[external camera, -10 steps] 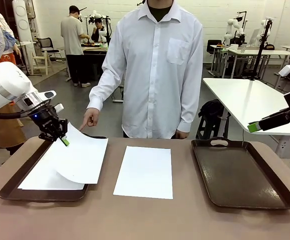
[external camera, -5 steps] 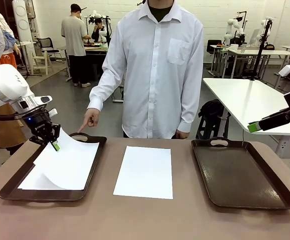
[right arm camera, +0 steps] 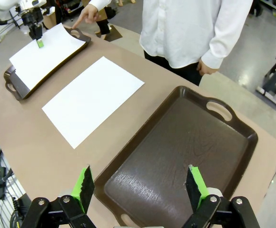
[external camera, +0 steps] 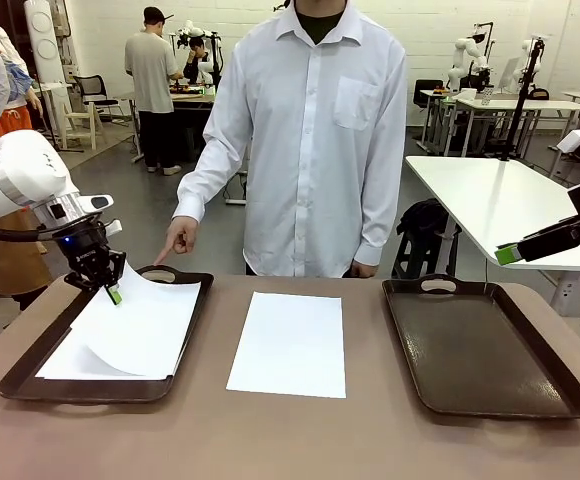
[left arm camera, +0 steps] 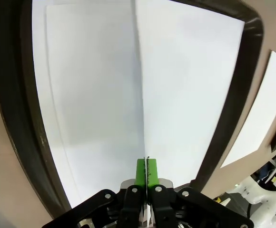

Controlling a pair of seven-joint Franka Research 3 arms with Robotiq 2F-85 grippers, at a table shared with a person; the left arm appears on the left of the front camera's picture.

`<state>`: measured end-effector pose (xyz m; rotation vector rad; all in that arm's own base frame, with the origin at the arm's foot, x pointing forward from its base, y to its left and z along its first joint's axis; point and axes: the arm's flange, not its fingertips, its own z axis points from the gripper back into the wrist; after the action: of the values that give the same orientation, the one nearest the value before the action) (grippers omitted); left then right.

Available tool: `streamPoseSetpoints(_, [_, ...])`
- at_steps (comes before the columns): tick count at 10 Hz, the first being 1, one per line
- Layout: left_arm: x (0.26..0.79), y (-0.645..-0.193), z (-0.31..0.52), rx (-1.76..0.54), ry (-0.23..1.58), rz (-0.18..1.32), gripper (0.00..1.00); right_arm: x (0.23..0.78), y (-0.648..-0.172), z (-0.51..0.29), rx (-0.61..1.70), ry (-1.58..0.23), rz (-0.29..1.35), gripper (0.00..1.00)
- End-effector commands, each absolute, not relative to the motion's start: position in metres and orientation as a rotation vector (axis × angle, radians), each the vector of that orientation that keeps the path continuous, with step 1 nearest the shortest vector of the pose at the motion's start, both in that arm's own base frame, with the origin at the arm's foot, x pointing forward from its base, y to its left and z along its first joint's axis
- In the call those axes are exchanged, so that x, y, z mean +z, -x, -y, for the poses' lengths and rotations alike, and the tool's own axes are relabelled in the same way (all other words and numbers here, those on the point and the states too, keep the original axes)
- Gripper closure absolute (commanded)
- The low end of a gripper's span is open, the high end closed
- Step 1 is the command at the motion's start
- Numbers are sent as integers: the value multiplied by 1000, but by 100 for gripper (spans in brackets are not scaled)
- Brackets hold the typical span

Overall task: Sort the A4 documents.
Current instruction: Place the A4 Paper in the designated Handle tray.

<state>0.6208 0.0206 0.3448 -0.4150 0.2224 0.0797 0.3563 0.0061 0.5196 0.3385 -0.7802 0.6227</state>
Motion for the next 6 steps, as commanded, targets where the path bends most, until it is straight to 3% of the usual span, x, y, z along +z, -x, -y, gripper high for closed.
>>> streamPoseSetpoints(1, [343,-632,-18,98,347,-257,99,519,-356,-6,623,-341,779,0])
streamPoseSetpoints(4, [337,-633,-17,106,335,-251,99,519,-356,-6,623,-341,779,0])
streamPoseSetpoints(6, [337,-630,-16,94,313,-274,80,519,-356,-6,623,-341,779,0])
